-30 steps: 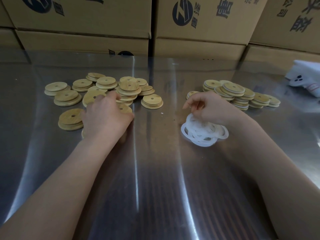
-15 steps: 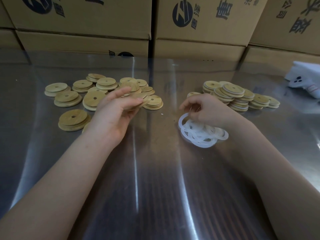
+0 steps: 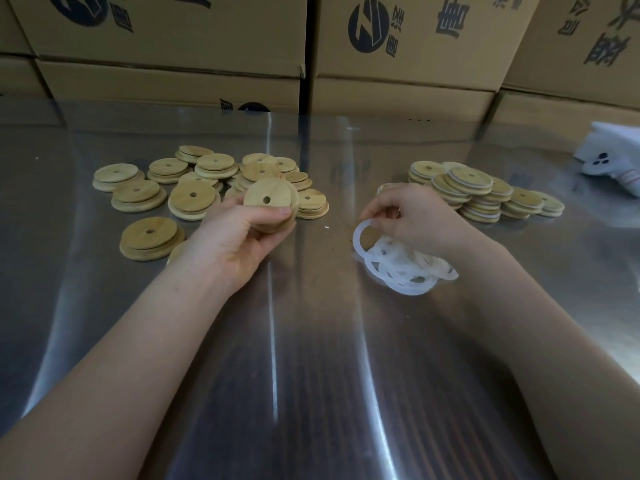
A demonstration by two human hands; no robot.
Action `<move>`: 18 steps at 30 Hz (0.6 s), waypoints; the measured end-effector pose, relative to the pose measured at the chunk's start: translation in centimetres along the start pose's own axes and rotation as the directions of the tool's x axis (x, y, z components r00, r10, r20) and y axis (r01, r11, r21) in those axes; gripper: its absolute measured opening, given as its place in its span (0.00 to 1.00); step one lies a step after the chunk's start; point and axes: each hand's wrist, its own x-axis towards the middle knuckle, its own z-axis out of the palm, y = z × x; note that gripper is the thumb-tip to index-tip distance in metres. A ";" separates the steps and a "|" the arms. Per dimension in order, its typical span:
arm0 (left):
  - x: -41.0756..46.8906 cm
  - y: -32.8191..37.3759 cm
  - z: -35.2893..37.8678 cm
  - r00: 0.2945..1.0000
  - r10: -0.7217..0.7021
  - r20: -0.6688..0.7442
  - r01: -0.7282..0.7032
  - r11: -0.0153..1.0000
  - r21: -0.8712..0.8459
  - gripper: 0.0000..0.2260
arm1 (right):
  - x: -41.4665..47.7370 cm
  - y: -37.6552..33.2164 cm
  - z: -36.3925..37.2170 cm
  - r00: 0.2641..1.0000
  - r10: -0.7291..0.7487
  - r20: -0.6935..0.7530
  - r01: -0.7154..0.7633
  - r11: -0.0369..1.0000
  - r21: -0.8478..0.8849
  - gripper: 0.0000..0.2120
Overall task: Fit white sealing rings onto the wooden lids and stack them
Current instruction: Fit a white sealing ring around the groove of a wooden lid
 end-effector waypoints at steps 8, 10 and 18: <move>0.0 -0.2 -0.2 0.999 -0.023 0.026 0.021 0.999 0.048 0.21 | -0.2 -0.9 -0.1 0.984 -0.066 -0.168 0.088 0.988 0.125 0.09; 0.2 -0.2 -0.4 0.999 -0.031 0.029 0.029 0.998 0.056 0.19 | -0.3 -1.2 -0.1 0.976 -0.082 -0.203 0.112 0.984 0.140 0.08; -0.1 -0.4 0.0 0.997 -0.013 0.073 0.010 0.999 0.052 0.14 | -0.7 -2.7 0.4 0.966 -0.119 -0.228 0.197 0.913 0.357 0.04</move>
